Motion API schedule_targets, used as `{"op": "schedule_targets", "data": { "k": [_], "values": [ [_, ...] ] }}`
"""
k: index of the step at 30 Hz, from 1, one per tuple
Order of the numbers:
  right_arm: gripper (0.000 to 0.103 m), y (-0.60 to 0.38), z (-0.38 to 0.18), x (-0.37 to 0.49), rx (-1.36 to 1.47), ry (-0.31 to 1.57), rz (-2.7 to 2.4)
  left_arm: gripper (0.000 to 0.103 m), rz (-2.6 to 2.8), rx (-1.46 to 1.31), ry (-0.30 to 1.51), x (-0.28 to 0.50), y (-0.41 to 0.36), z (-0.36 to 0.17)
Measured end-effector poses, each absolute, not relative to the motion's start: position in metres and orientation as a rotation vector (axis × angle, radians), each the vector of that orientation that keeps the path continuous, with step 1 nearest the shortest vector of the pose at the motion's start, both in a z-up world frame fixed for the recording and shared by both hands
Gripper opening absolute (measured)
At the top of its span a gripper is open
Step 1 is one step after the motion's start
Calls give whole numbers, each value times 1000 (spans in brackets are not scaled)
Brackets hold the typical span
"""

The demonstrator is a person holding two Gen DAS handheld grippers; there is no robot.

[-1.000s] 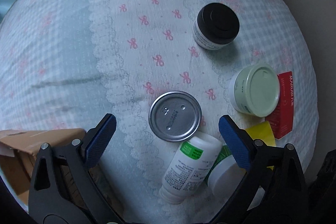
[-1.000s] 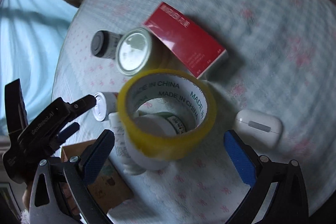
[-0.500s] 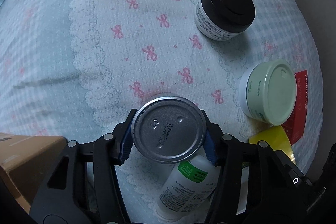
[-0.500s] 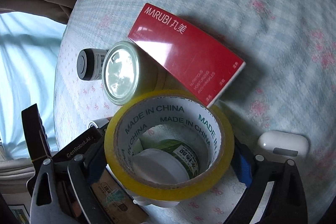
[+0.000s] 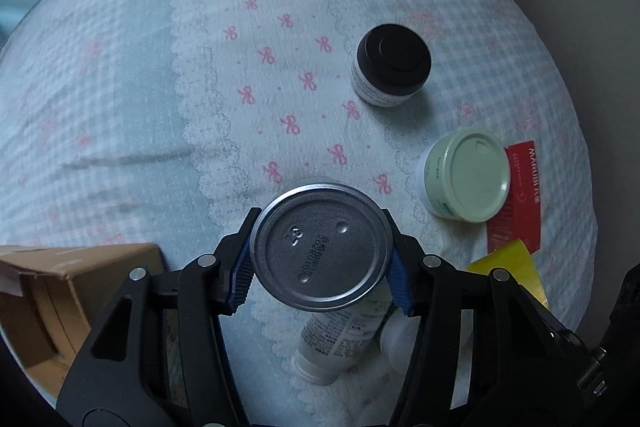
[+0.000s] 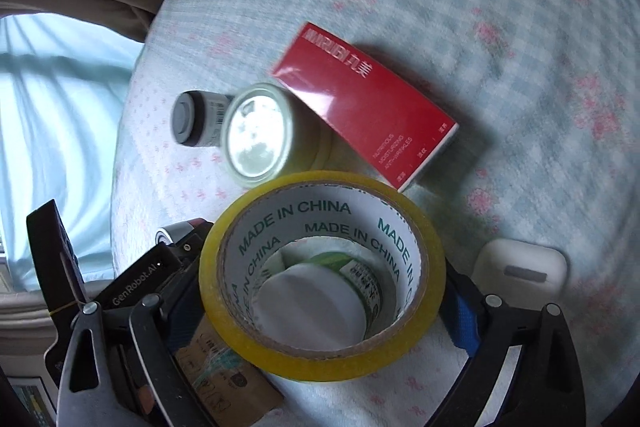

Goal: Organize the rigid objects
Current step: 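Carry the tin and tape roll into the cardboard box and open both tools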

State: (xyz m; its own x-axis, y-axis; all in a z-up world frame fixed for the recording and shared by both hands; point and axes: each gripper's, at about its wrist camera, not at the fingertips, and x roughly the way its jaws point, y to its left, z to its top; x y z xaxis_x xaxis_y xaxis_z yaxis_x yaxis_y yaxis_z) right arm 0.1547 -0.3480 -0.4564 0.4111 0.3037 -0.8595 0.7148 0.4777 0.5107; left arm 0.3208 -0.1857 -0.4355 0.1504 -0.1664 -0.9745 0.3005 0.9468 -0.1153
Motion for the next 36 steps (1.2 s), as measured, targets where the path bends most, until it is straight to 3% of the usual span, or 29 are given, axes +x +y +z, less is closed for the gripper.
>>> {"op": "schedule_targets", "data": {
  "k": [18, 28, 36],
  "values": [
    [96, -322, -265, 116, 751, 1050, -139, 52, -258, -89, 1133, 224, -79, -212],
    [96, -236, -203, 143, 549, 1021, 13, 52, -142, -114, 1106, 201, 51, -184],
    [96, -135, -208, 189, 392, 1050, 100, 52, -179, -24, 1168, 233, 136, -216]
  ]
}}
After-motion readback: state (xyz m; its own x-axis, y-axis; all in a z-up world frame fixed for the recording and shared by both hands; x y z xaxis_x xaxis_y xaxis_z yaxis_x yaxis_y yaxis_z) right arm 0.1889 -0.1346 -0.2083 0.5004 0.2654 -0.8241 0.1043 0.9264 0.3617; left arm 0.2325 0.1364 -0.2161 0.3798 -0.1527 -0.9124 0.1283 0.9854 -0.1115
